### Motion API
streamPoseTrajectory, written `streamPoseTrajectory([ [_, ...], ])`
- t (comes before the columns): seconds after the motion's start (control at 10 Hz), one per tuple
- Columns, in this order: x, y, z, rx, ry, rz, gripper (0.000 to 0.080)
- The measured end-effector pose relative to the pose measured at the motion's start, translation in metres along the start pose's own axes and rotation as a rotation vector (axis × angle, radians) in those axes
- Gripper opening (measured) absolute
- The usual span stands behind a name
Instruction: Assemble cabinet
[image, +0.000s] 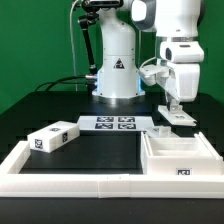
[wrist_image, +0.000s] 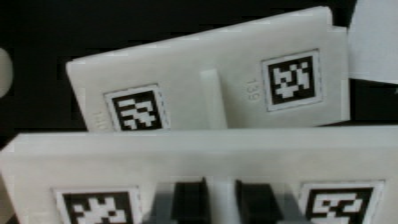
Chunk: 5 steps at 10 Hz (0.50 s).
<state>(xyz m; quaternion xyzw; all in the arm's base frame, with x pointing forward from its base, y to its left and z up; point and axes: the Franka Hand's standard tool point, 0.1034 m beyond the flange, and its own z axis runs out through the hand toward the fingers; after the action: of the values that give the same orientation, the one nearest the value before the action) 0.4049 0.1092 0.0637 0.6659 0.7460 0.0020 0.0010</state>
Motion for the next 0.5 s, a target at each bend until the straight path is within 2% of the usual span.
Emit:
streamPoseTrajectory([
  [0.2,-0.002,0.002,0.008,0.003,0.01,0.04,0.0068],
  [0.3,-0.012,0.014,0.006,0.014,0.0,0.058,0.0068],
  [0.4,-0.017,0.028,0.0,0.003,-0.005,0.071,0.0068],
  [0.5,-0.018,0.034,-0.002,-0.002,-0.004,0.075,0.0068],
])
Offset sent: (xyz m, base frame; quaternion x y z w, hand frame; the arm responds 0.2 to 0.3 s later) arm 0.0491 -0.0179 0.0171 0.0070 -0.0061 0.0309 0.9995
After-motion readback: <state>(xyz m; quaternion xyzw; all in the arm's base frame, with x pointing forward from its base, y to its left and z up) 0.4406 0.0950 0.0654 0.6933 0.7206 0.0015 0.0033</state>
